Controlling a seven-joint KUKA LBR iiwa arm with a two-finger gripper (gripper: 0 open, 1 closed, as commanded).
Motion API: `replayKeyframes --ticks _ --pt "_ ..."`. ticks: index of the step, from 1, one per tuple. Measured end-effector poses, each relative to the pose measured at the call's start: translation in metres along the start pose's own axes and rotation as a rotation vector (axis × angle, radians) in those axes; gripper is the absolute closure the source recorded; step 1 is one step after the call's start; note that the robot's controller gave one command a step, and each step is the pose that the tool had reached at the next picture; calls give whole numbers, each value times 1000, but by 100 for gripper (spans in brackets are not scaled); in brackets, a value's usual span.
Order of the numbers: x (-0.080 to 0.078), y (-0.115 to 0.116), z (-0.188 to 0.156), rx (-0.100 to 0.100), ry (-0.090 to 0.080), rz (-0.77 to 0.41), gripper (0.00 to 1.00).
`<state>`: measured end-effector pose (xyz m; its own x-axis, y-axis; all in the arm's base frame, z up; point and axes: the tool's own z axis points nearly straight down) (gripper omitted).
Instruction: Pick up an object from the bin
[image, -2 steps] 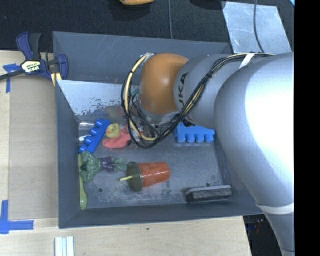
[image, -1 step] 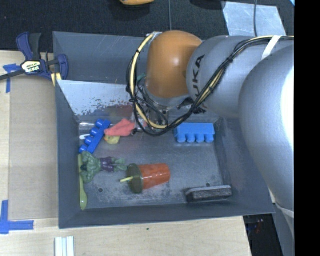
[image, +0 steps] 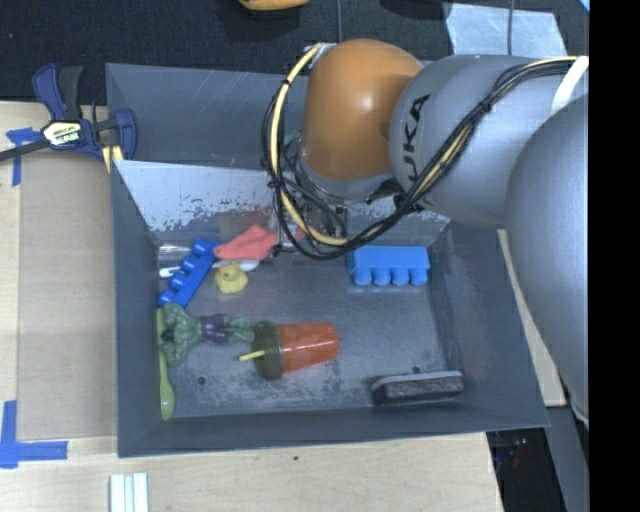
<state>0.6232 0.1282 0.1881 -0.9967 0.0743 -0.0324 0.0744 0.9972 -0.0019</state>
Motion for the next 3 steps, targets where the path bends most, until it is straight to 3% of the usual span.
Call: replayKeyframes --ticks 1,2,3 --pt "5 -4 -49 2 7 3 100" --pt "22 6 -82 -1 1 -27 100" --pt "30 19 -23 0 -4 -72 100"
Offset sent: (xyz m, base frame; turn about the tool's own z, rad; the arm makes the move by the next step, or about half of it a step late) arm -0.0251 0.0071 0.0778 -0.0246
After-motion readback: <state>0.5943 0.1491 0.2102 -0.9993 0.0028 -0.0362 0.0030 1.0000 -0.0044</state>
